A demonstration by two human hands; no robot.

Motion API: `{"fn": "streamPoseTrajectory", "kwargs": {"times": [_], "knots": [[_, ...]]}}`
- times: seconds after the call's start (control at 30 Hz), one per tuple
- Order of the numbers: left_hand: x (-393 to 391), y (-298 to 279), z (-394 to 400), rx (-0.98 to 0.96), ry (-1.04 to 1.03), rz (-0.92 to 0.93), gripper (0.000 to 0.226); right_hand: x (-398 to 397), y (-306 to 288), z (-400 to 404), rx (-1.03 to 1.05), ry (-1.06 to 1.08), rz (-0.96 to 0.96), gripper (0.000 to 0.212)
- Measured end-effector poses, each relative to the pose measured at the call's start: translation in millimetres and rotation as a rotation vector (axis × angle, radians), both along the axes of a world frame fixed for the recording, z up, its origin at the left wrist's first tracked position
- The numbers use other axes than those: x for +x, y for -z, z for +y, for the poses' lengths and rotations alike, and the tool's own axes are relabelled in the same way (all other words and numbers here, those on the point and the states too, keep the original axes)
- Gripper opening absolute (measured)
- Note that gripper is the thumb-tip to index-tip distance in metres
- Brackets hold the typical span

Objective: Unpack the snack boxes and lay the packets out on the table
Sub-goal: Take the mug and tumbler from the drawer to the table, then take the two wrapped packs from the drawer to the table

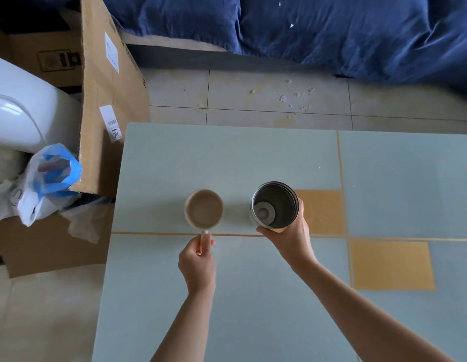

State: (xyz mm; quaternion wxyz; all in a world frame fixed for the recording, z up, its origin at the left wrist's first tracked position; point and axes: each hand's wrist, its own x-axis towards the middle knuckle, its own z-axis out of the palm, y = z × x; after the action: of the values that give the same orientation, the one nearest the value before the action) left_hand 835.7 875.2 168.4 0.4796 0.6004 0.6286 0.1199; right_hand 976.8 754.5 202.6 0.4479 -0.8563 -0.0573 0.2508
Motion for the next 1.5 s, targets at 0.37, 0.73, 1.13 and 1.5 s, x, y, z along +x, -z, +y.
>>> {"fn": "streamPoseTrajectory", "kwargs": {"times": [0.37, 0.73, 1.13, 1.5], "knots": [[1, -2, 0, 0.063, 0.110, 0.088, 0.043, -7, 6, -4, 0.034, 0.048, 0.059, 0.084], [-20, -33, -4, 0.038, 0.255, 0.102, 0.025, -7, -14, -36, -0.126, -0.135, 0.099, 0.079], [-28, -159, -10, 0.287, 0.593, 0.048, 0.035, -52, -143, -70, -0.240, -0.120, 0.015, 0.055], [-17, -254, -43, 0.520, 1.129, -0.039, 0.024, -141, -232, -127, -0.393, 0.111, -0.050, 0.044]]}}
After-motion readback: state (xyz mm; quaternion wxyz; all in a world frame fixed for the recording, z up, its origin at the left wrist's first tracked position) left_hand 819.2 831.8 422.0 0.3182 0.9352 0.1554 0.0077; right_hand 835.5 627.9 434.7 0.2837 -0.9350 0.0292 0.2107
